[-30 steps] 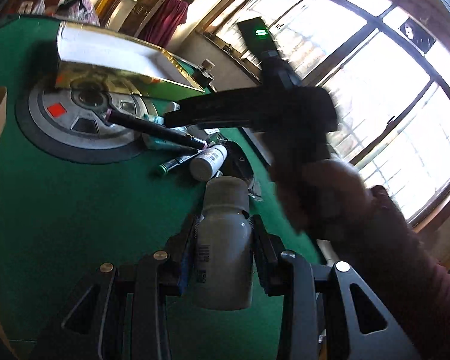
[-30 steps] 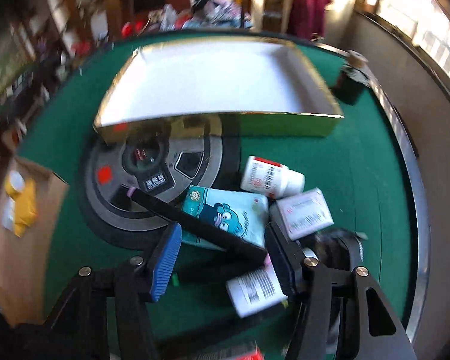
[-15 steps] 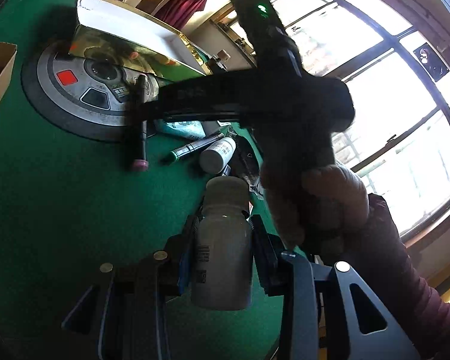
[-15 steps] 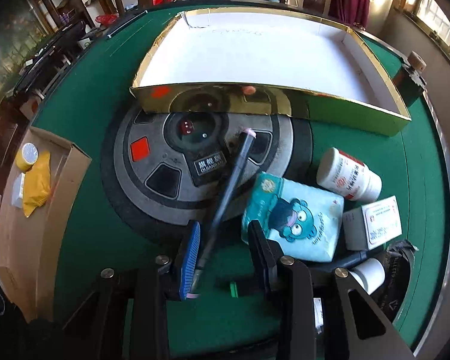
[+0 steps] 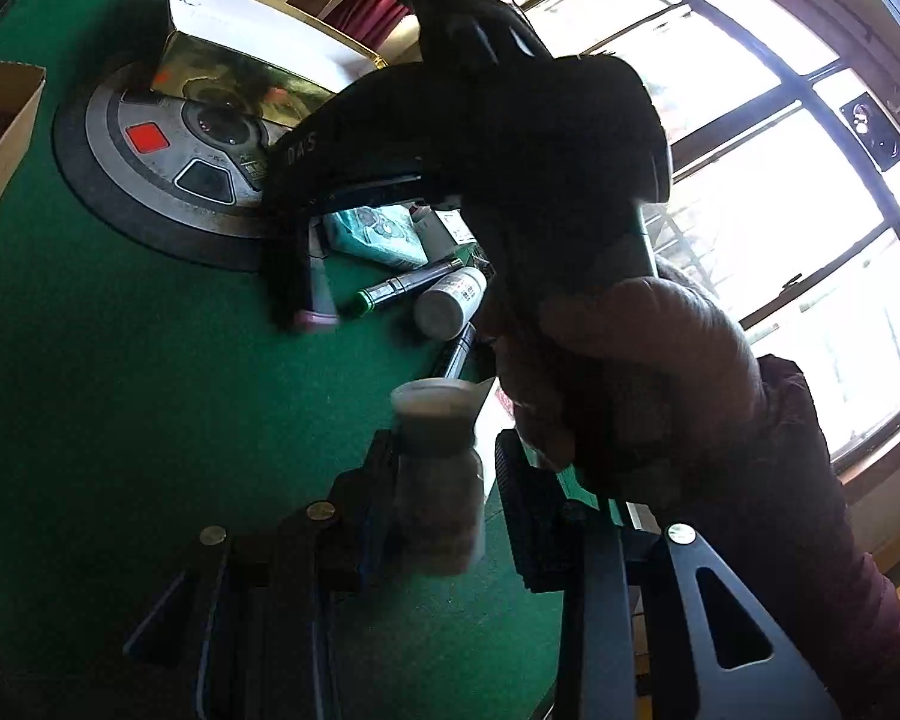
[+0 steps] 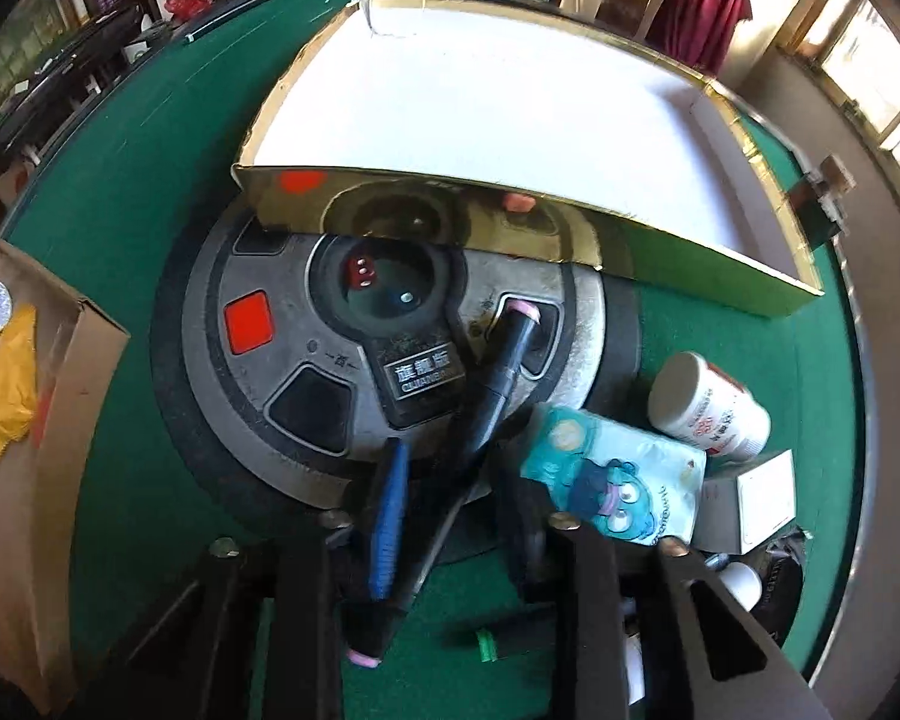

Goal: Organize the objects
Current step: 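Hold the white bottle with the left gripper while the right gripper grasps the black marker, then lift the black marker with the right gripper while the left gripper holds the bottle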

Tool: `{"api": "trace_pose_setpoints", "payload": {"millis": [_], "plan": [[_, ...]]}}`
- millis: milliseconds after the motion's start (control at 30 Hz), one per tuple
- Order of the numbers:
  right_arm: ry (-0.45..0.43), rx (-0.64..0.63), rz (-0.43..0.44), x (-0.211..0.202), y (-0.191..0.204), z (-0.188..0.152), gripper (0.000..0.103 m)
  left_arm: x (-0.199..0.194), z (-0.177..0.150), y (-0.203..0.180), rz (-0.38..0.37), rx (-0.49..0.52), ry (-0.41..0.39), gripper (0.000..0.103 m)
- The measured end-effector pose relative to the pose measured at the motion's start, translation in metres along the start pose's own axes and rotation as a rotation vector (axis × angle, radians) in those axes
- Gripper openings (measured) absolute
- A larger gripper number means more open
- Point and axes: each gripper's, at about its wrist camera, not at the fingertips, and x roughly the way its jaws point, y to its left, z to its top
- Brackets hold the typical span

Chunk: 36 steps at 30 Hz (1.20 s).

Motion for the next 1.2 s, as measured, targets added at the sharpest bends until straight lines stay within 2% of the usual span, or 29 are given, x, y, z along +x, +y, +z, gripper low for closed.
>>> {"api": "trace_pose_setpoints", "payload": {"millis": [33, 100, 267, 367, 433, 500, 567, 667, 800, 900, 1000, 1100, 1200], "plan": [[0.003, -0.005, -0.007, 0.001, 0.002, 0.001, 0.016, 0.0, 0.0, 0.0, -0.002, -0.001, -0.002, 0.031], [-0.006, -0.019, -0.012, -0.001, 0.008, -0.004, 0.016, -0.002, 0.0, 0.001, -0.001, -0.003, -0.007, 0.031], [-0.056, 0.082, 0.09, -0.012, -0.006, -0.016, 0.016, -0.002, -0.002, 0.0, 0.001, 0.001, -0.003, 0.028], [-0.11, 0.149, 0.146, -0.031, -0.02, -0.029, 0.016, -0.002, -0.001, 0.0, -0.046, -0.007, 0.006, 0.028], [-0.157, 0.19, 0.185, -0.048, -0.032, -0.04, 0.016, -0.003, 0.0, 0.002, -0.08, -0.025, 0.005, 0.035], [-0.197, 0.229, 0.223, -0.066, -0.045, -0.053, 0.016, -0.003, -0.002, 0.003, -0.11, -0.042, 0.009, 0.049], [-0.237, 0.258, 0.252, -0.083, -0.057, -0.07, 0.016, -0.004, -0.004, 0.0, -0.104, -0.029, 0.0, 0.052], [-0.276, 0.292, 0.29, -0.094, -0.074, -0.09, 0.016, -0.001, -0.011, -0.014, -0.04, 0.05, 0.007, 0.055], [-0.311, 0.323, 0.325, -0.11, -0.085, -0.125, 0.016, 0.007, -0.03, -0.038, 0.089, 0.179, 0.026, 0.058], [-0.33, 0.335, 0.356, -0.113, -0.093, -0.139, 0.016, 0.027, -0.04, -0.055, 0.255, 0.248, 0.062, 0.058], [-0.349, 0.348, 0.391, -0.115, -0.095, -0.149, 0.016, 0.046, -0.041, -0.05, 0.31, 0.246, 0.091, 0.058], [-0.364, 0.356, 0.422, -0.117, -0.098, -0.158, 0.016, 0.051, -0.039, -0.055, 0.395, 0.267, 0.085, 0.058], [-0.37, 0.364, 0.448, -0.115, -0.099, -0.165, 0.016, 0.054, -0.036, -0.053, 0.421, 0.251, 0.082, 0.058]]}}
